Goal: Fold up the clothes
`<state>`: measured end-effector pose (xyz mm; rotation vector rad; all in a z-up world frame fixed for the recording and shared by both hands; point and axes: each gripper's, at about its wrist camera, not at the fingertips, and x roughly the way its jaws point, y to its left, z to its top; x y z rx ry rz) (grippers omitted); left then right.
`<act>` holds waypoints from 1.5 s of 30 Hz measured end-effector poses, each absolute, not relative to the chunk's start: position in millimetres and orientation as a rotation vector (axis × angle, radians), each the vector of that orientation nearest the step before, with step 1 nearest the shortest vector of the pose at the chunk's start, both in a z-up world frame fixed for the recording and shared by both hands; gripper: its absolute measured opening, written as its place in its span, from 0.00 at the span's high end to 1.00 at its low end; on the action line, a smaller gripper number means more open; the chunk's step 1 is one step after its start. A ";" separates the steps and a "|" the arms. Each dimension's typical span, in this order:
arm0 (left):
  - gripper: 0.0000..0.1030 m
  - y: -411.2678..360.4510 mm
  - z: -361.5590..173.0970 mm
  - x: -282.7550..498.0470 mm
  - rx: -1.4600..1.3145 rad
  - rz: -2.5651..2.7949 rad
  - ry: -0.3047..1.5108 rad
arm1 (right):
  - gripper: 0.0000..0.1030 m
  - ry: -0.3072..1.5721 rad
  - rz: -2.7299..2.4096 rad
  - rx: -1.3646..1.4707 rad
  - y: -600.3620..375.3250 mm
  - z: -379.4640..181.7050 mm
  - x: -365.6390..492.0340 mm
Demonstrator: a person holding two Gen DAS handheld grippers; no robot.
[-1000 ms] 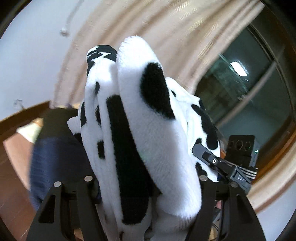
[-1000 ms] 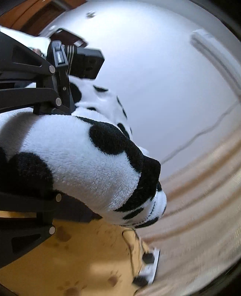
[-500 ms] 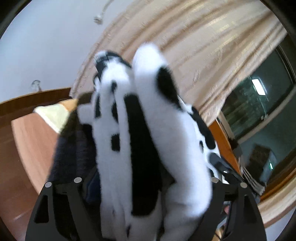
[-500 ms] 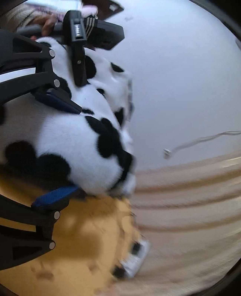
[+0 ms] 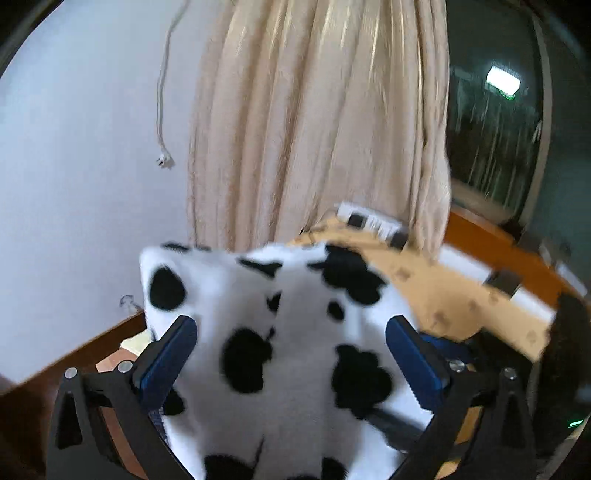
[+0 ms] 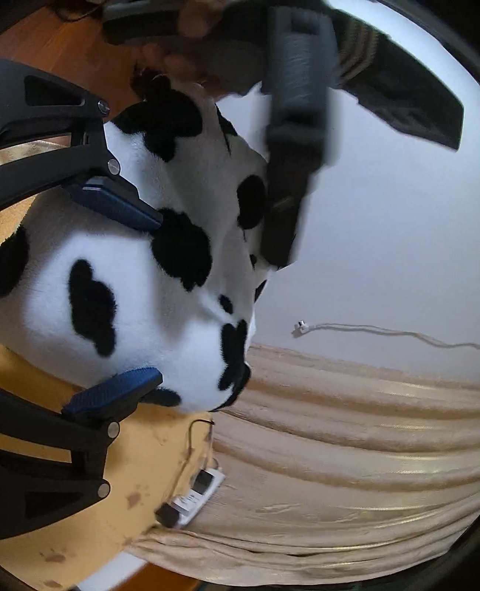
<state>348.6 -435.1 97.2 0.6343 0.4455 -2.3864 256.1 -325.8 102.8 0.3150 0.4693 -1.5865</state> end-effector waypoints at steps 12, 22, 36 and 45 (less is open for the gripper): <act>0.00 -442.3 43.4 347.7 0.675 -2.316 0.334 | 0.23 0.451 -1.574 0.328 -320.8 97.4 257.2; 0.00 -437.3 35.4 354.7 0.631 -2.317 0.314 | 0.19 0.459 -1.637 0.331 -334.2 91.7 255.9; 0.00 -434.4 35.9 348.1 0.650 -2.299 0.307 | 0.16 0.459 -1.673 0.382 -338.4 89.2 251.8; 0.00 -432.6 34.9 343.0 0.665 -2.288 0.303 | 0.16 0.453 -1.690 0.400 -333.8 87.5 253.1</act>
